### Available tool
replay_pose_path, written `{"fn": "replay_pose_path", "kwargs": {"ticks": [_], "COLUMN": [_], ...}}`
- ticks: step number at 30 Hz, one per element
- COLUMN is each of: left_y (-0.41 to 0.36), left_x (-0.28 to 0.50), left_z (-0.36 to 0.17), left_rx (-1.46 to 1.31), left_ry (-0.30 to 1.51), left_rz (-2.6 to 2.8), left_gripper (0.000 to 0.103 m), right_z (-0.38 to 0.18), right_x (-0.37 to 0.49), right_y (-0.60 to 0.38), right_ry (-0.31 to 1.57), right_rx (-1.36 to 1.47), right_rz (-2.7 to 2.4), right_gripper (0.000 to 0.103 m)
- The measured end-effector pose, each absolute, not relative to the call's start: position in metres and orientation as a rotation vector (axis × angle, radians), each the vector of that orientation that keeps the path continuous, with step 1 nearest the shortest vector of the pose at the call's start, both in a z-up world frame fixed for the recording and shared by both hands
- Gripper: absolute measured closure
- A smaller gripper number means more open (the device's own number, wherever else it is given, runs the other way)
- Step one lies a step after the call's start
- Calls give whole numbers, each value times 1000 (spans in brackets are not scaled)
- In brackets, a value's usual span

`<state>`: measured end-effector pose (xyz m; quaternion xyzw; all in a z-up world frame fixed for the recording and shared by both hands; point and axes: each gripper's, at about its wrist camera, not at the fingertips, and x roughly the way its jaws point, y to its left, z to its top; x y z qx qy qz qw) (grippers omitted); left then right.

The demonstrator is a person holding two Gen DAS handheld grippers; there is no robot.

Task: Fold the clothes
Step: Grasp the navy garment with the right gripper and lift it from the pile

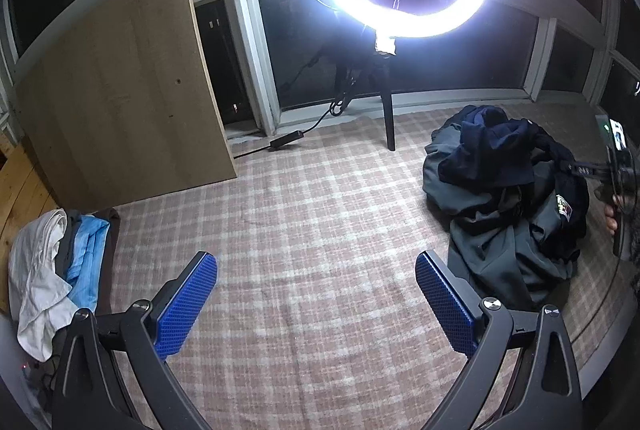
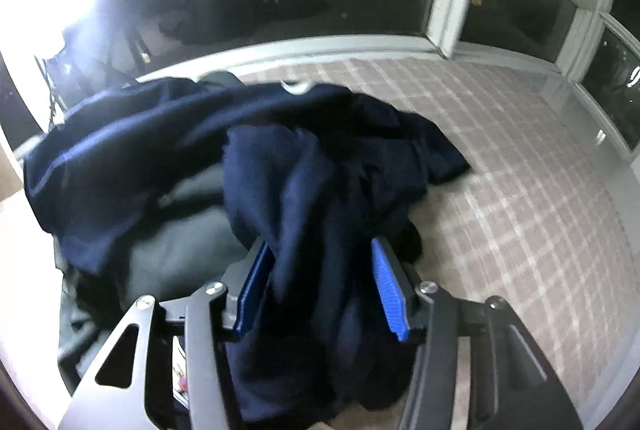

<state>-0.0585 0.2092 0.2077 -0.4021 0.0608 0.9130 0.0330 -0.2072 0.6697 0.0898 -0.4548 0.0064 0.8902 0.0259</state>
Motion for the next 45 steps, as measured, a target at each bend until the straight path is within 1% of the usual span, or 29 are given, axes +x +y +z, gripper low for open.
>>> {"fn": "replay_pose_path", "kwargs": {"ticks": [1, 2, 4, 7, 13, 15, 18, 22, 27, 30, 32, 33, 34, 36, 37, 38, 39, 40, 43, 44, 45], "left_y": [209, 209, 209, 205, 186, 180, 166, 140, 105, 83, 69, 62, 55, 47, 45, 43, 41, 40, 35, 43, 52], "left_x": [-58, -57, -55, -52, -47, -46, -41, -28, -8, 4, 12, 16, 20, 24, 24, 24, 25, 25, 26, 22, 18], "left_z": [208, 207, 208, 210, 215, 219, 229, 238, 242, 245, 247, 247, 248, 244, 240, 236, 232, 228, 215, 207, 199], "left_rx": [-1239, -1240, -1239, -1235, -1230, -1221, -1183, -1136, -1100, -1078, -1064, -1056, -1049, -1064, -1082, -1099, -1116, -1133, -1184, -1202, -1215], "left_ry": [188, 192, 206, 227, 209, 202, 175, 141, 107, 86, 72, 65, 58, 60, 66, 73, 79, 85, 103, 108, 112], "left_rz": [2810, 2811, 2815, 2827, 2861, 2875, 2894, 2910, 2921, 2926, 2930, 2932, 2933, 2919, 2905, 2891, 2877, 2863, 2815, 2774, 2735], "left_gripper": [3, 3, 3, 3, 3, 3, 3, 3, 3, 3, 3, 3, 1, 1, 1, 1, 1, 1, 1, 1, 1], "right_z": [88, 87, 86, 106, 171, 201, 246, 313, 395, 427, 432, 428, 417, 378, 351, 328, 310, 296, 267, 257, 245], "right_x": [-213, -218, -225, -218, -176, -157, -135, -100, -49, -32, -31, -37, -47, -77, -90, -96, -99, -99, -98, -95, -93], "right_y": [667, 666, 669, 694, 734, 738, 733, 697, 620, 558, 510, 482, 451, 386, 361, 338, 331, 336, 400, 432, 460], "right_ry": [0, 0, 73, 400, 840, 928, 1010, 935, 813, 661, 567, 535, 536, 567, 480, 345, 284, 289, 471, 508, 515], "right_rx": [-1407, -1416, -1444, -1365, -1119, -1000, -875, -748, -608, -634, -707, -787, -929, -1359, -1581, -1770, -1851, -1844, -1646, -1570, -1512], "right_rz": [2758, 2759, 2761, 2835, 2963, 3031, 3124, 3279, 3533, 3662, 3725, 3757, 3774, 3735, 3654, 3539, 3460, 3424, 3315, 3243, 3161], "right_gripper": [53, 61, 82, 84, 84, 84, 84, 84, 84, 84, 84, 84, 80, 64, 58, 58, 58, 58, 57, 51, 48]}}
